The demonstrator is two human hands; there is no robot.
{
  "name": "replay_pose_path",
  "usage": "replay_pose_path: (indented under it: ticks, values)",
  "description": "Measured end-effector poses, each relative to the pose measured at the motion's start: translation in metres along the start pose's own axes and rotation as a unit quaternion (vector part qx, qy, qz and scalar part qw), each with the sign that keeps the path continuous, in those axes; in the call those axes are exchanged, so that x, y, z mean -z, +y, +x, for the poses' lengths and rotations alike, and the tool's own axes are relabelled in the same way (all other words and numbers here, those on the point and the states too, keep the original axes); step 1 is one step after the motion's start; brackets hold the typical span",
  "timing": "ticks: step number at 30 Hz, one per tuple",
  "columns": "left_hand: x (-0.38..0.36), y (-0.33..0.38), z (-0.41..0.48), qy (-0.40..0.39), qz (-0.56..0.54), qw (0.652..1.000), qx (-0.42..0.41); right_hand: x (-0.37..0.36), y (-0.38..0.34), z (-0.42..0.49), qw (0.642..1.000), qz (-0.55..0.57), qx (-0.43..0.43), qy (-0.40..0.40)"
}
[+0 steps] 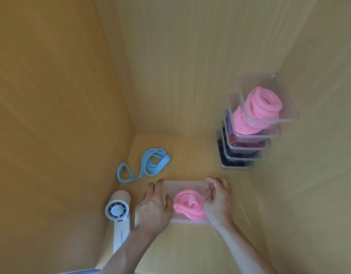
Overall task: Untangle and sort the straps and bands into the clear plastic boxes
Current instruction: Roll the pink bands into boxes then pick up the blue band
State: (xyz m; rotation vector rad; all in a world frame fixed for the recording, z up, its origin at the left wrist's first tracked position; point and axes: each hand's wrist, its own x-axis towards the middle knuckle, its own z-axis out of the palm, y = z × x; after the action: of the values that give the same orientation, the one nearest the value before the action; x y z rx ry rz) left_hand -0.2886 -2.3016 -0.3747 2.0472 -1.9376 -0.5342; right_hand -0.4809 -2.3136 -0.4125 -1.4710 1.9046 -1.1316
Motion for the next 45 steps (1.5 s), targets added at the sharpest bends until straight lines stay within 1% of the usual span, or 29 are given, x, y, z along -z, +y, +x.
replay_pose_path:
  ticks: [4,8,11,14,17,20,22,25,30,34,38,45]
  values:
    - [-0.008,0.001,0.002,0.003,0.0,1.0,-0.012,0.001,0.002,-0.008,1.0,0.02,-0.014,-0.003]
    - [-0.023,-0.003,0.004,0.0,-0.036,0.996,-0.085,0.003,0.003,-0.011,1.0,0.007,-0.003,-0.001]
    - [-0.031,-0.002,0.005,-0.018,-0.003,0.989,-0.148,0.005,0.006,-0.014,0.997,-0.056,0.054,-0.007]
    - [-0.031,0.003,0.008,-0.034,0.039,0.984,-0.169,0.008,0.01,-0.014,0.988,-0.125,0.092,0.01]
    - [-0.031,0.008,0.01,-0.06,0.071,0.981,-0.17,0.013,0.009,-0.012,0.978,-0.169,0.124,0.011]
    - [-0.032,0.01,0.01,-0.07,0.091,0.98,-0.162,0.014,0.002,-0.012,0.958,-0.236,0.164,-0.014]
    - [-0.033,0.012,0.01,-0.067,0.09,0.982,-0.154,0.01,-0.002,-0.017,0.951,-0.269,0.147,-0.046]
    - [-0.035,0.013,0.009,-0.065,0.081,0.984,-0.148,0.004,-0.003,-0.025,0.955,-0.263,0.101,-0.095]
    - [-0.034,0.014,0.008,-0.062,0.077,0.983,-0.154,0.008,-0.002,-0.026,0.945,-0.272,0.118,-0.136]
    - [-0.035,0.013,0.008,-0.059,0.079,0.983,-0.155,0.007,-0.003,-0.026,0.936,-0.302,0.109,-0.144]
    - [-0.033,0.014,0.008,-0.072,0.084,0.982,-0.152,0.007,-0.008,-0.024,0.924,-0.343,0.112,-0.127]
    - [-0.03,0.015,0.009,-0.082,0.08,0.983,-0.146,0.007,-0.01,-0.022,0.921,-0.351,0.111,-0.129]
